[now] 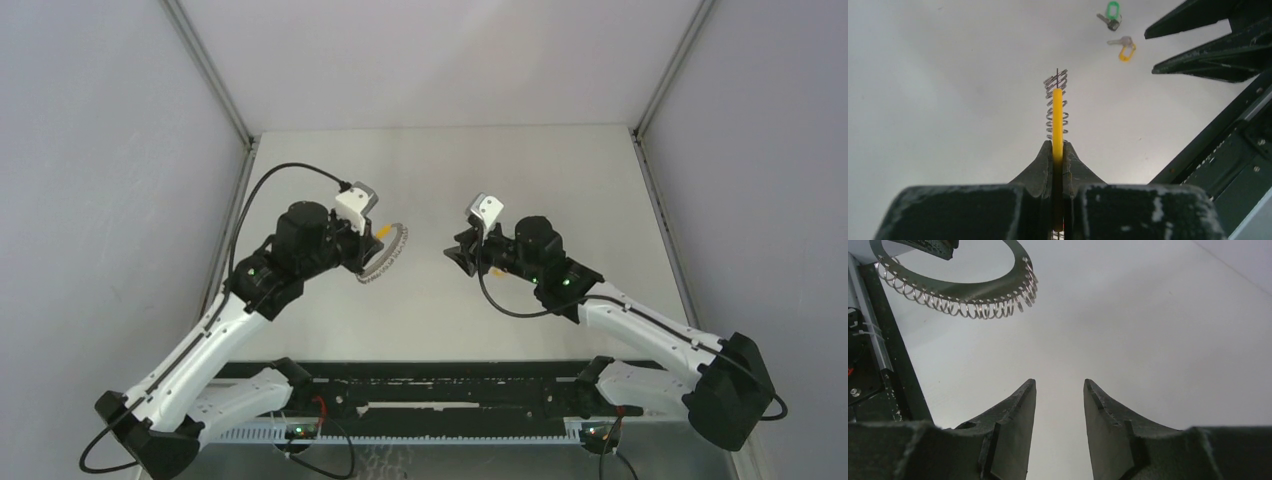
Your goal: Put the keys on the keyring
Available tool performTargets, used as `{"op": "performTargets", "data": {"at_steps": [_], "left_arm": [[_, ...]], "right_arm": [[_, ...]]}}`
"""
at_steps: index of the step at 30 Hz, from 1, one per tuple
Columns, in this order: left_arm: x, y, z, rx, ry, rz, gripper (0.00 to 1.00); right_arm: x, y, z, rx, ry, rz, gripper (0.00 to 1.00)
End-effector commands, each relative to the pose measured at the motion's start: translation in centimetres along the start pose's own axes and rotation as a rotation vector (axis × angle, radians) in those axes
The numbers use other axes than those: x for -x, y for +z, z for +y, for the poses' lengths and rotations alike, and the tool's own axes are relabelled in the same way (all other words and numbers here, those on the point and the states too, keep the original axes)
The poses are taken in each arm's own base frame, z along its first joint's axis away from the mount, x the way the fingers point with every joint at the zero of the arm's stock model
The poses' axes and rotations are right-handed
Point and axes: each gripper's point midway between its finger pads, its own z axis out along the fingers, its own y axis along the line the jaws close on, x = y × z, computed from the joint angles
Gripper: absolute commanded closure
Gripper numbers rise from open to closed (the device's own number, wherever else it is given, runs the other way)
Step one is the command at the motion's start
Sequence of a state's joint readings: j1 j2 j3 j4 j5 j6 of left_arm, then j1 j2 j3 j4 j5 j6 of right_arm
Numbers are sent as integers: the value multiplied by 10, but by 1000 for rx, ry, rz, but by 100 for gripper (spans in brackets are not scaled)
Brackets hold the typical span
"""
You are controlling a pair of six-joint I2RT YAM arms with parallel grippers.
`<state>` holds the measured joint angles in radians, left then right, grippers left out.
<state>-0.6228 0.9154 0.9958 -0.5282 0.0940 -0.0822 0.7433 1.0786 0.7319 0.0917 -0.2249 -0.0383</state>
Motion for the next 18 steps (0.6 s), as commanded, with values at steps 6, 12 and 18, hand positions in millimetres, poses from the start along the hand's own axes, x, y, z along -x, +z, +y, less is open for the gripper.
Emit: {"op": "performTargets", "data": {"at_steps": [6,12,18], "left_arm": [[15,-25,-24,-132,177,75,100],[21,-30,-32,-165,170,64,100],[22,-31,-34,-166,157,64,100]], "right_arm": [[33,24,20,83,-191,-159,59],[42,29,34,152,-224,-212,64],[44,30,49,202,-249,-232,65]]}}
